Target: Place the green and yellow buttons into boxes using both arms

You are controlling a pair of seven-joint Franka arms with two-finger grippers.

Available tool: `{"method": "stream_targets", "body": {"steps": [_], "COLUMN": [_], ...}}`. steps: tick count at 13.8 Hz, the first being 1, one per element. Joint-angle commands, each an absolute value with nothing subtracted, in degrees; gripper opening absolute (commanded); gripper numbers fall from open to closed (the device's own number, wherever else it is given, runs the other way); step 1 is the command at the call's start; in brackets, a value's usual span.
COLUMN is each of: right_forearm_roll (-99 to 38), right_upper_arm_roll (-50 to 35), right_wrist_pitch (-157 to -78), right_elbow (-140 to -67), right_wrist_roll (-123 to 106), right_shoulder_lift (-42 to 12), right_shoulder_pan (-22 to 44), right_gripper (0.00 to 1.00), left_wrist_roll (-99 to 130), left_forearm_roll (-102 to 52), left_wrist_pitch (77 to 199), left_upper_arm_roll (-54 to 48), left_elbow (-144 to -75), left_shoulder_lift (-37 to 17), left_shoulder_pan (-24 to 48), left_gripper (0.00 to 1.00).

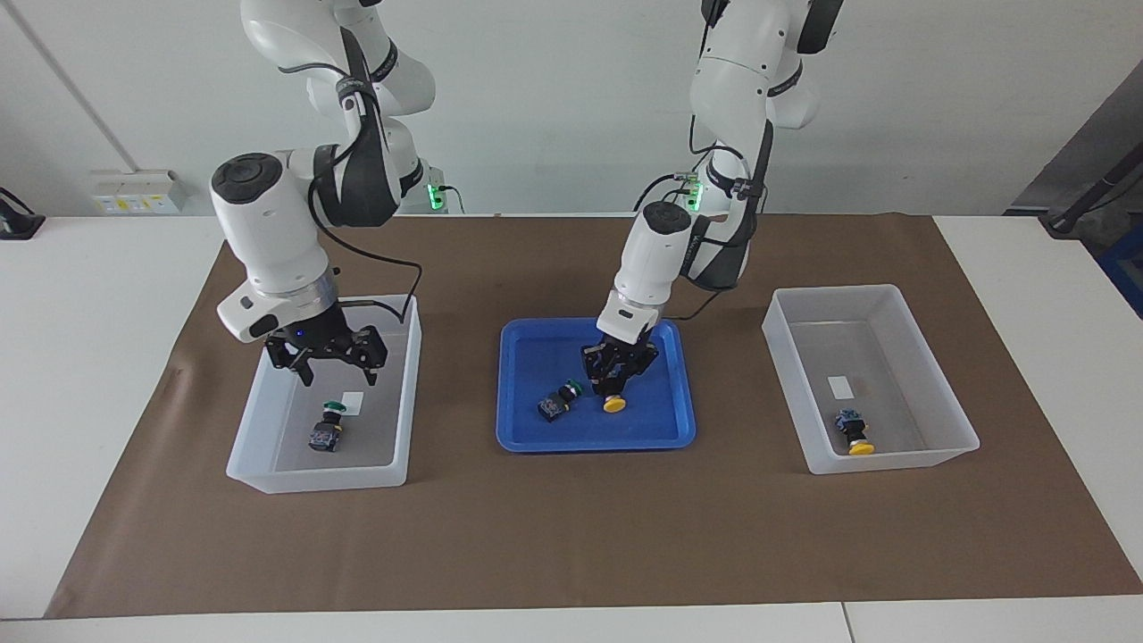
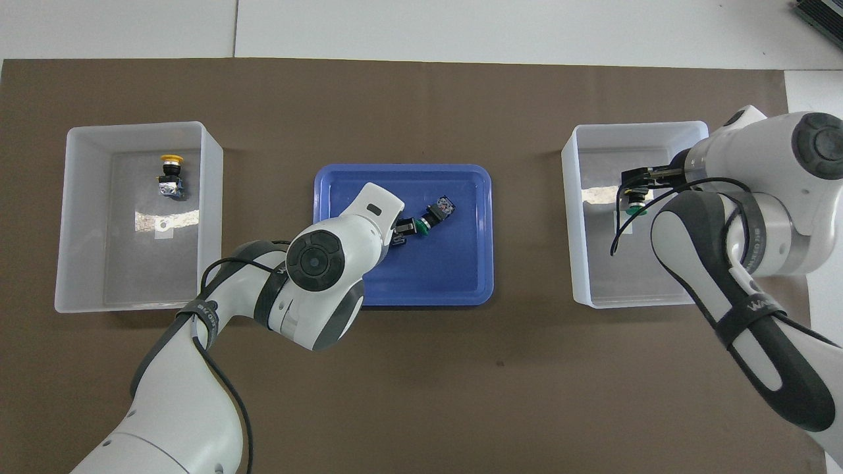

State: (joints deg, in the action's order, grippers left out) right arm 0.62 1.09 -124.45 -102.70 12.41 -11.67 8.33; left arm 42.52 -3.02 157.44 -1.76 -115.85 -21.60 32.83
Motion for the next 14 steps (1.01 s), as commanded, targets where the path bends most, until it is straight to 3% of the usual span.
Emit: {"method": "stream_targets", "body": {"steps": [1, 6, 14], "right_forearm_roll": [1.05, 0.61, 0.88], "right_upper_arm_roll": [0.88, 0.88, 0.88], "right_wrist_pitch": [-124.45, -126.47, -135.25], "right_elbow": [-100.91, -97.22, -95.54], "right_wrist_roll": [24.39, 42.86, 49.57], "right_shoulder_lift": [-13.09, -18.70, -26.89], "right_shoulder_pan": [13.33, 21.17, 28.65], "right_gripper": [1.00, 1.00, 1.00], "left_wrist_roll": [42.46, 28.07, 5.39], "left_forearm_roll": [-3.08, -3.08, -2.99], "left_wrist_pitch": [150.85, 137.65, 141.05], "left_upper_arm_roll": [-0.44, -0.35, -0.53], "left_elbow": [-116.81, -116.19, -114.08], "left_shoulder_lift": [-16.19, -6.25, -6.15], "left_shoulder_pan": [32.44, 21.73, 5.73], "left_gripper": [0.00, 0.00, 0.00]}}
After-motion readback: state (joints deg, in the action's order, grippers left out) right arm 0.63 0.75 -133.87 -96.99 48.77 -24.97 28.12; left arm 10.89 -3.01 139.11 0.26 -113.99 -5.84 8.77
